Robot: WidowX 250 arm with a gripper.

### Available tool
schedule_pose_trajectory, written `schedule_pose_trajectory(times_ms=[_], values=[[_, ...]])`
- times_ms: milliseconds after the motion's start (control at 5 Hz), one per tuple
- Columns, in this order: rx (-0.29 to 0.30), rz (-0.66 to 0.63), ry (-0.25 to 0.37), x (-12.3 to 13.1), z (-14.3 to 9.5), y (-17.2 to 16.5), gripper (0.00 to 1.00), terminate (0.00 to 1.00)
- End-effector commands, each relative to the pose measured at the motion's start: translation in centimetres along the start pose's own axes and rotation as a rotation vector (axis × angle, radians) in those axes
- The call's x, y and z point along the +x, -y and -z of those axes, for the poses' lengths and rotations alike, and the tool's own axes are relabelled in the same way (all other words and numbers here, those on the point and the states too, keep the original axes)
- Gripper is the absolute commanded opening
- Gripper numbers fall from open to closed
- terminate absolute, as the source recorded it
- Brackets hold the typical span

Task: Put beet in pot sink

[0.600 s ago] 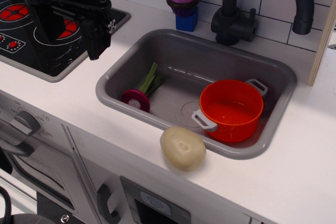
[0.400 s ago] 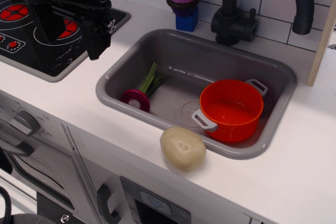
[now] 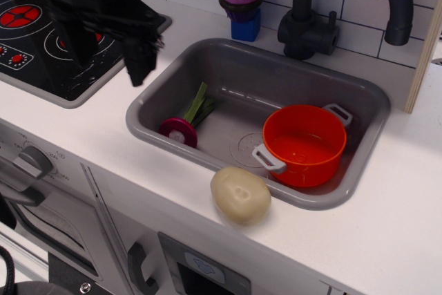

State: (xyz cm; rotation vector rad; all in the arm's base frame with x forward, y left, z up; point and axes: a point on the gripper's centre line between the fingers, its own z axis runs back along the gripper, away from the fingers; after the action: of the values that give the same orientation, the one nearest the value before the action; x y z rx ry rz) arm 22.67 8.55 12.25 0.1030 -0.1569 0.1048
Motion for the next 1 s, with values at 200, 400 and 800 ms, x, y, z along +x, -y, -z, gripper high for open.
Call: schedule_pose_trajectory(times_ms=[200, 400, 800], values=[[-0.006, -0.020, 0.143, 6.6, 4.5, 0.5, 1.00, 0.00], [-0.015, -0.029, 0.139, 7.3, 6.3, 1.1, 1.00, 0.00], [-0.071, -0.042, 0.094, 7.2, 8.3, 2.6, 1.00, 0.00]])
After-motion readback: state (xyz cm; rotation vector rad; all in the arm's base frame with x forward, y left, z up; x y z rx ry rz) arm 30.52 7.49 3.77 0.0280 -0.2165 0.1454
